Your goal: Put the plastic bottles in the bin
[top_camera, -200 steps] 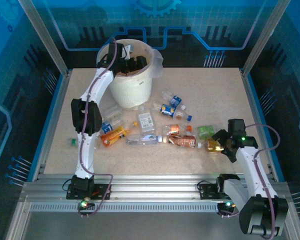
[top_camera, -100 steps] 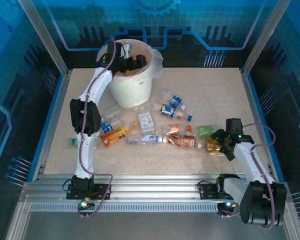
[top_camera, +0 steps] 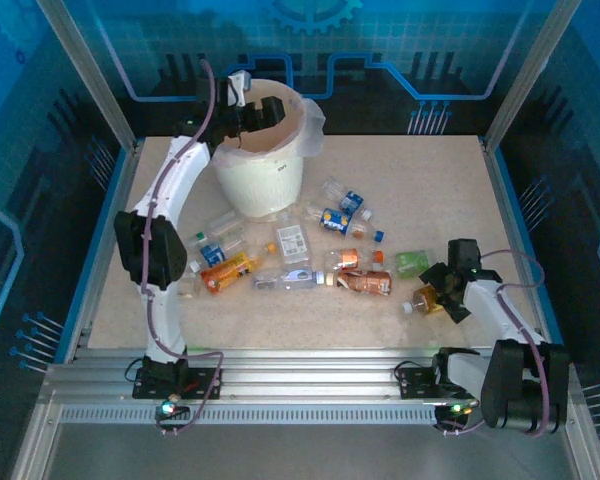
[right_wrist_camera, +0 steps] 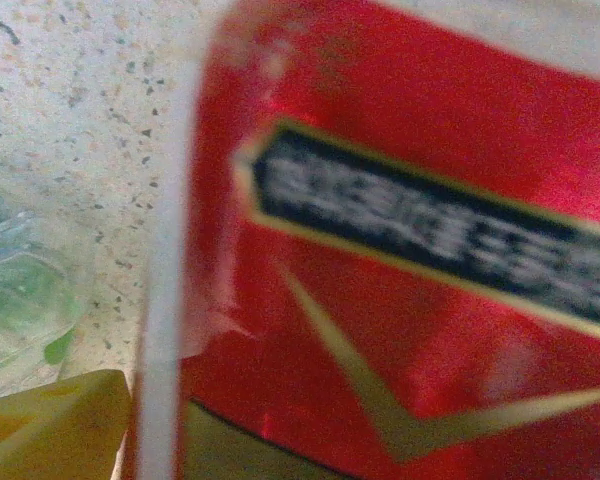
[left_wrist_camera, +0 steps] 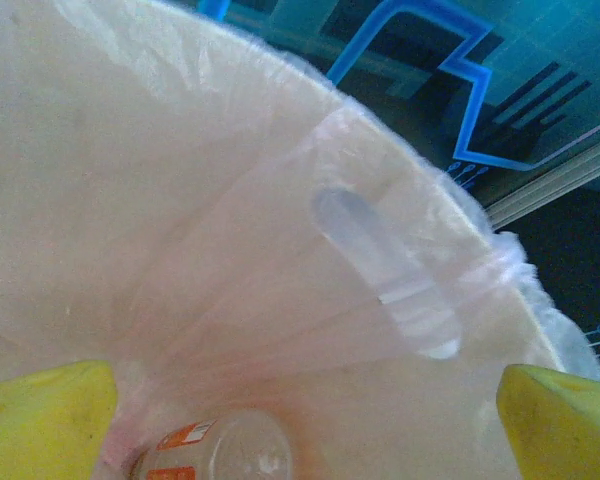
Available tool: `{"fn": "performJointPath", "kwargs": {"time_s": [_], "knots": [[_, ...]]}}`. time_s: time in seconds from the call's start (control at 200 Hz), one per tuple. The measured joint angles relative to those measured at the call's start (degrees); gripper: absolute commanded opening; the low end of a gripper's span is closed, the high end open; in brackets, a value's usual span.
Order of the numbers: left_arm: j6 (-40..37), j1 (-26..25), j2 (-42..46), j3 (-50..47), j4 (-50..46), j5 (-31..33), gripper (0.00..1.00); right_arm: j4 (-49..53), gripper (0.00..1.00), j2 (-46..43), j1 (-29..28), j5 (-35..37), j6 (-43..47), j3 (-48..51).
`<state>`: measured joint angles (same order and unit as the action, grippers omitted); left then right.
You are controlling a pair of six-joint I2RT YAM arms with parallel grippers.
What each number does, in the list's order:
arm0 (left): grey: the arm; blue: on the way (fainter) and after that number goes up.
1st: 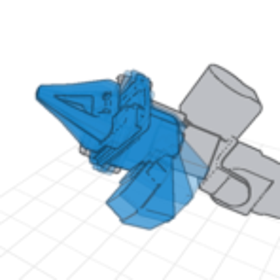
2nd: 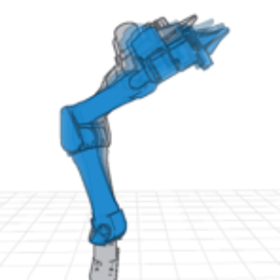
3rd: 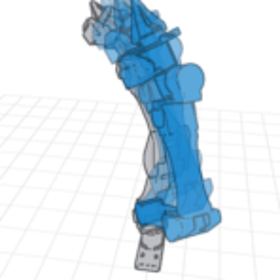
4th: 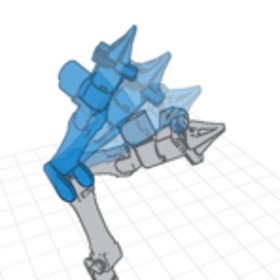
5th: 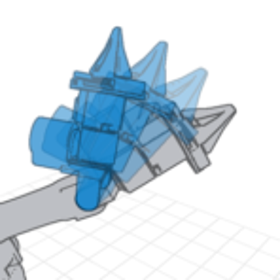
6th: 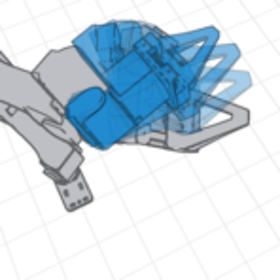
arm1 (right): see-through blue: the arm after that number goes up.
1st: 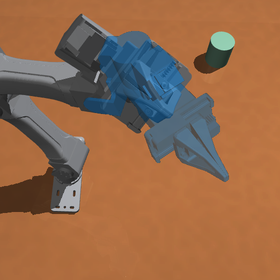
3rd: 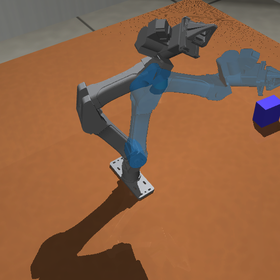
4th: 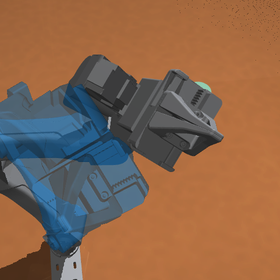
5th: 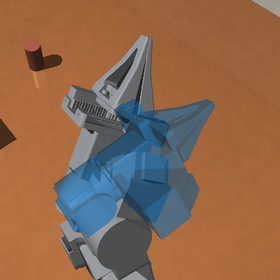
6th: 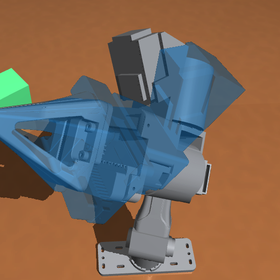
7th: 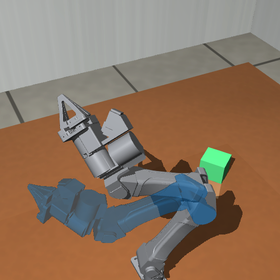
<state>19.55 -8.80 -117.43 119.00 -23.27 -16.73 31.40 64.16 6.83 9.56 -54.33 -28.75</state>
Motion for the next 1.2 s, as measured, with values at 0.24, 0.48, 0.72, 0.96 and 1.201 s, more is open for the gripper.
{"fn": "performJointPath", "kwargs": {"time_s": [0.24, 0.48, 0.72, 0.96, 1.201], "knots": [[0.1, -0.1, 7.0, -6.3, 2.1, 0.4, 0.99, -2.2, 0.65, 1.1, 0.0, 0.0, 0.1, 0.2], [1.6, -0.8, 15.1, -14.0, 3.9, 0.4, 0.99, 1.7, 0.53, -5.3, 0.1, 0.0, 0.8, -0.5], [2.0, -3.1, 25.3, -23.2, 6.1, -1.3, 0.99, 7.3, 0.5, -18.6, 0.1, -1.3, 2.1, -8.2], [1.4, -9.0, 33.5, -33.3, 10.9, -6.1, 0.99, 6.3, 0.5, -18.6, -4.0, -3.5, 3.2, -17.4], [-3.7, -18.6, 34.4, -41.0, 14.6, -10.7, 0.99, 0.9, 0.51, -7.9, -15.5, -2.3, 5.8, -28.4]]}}
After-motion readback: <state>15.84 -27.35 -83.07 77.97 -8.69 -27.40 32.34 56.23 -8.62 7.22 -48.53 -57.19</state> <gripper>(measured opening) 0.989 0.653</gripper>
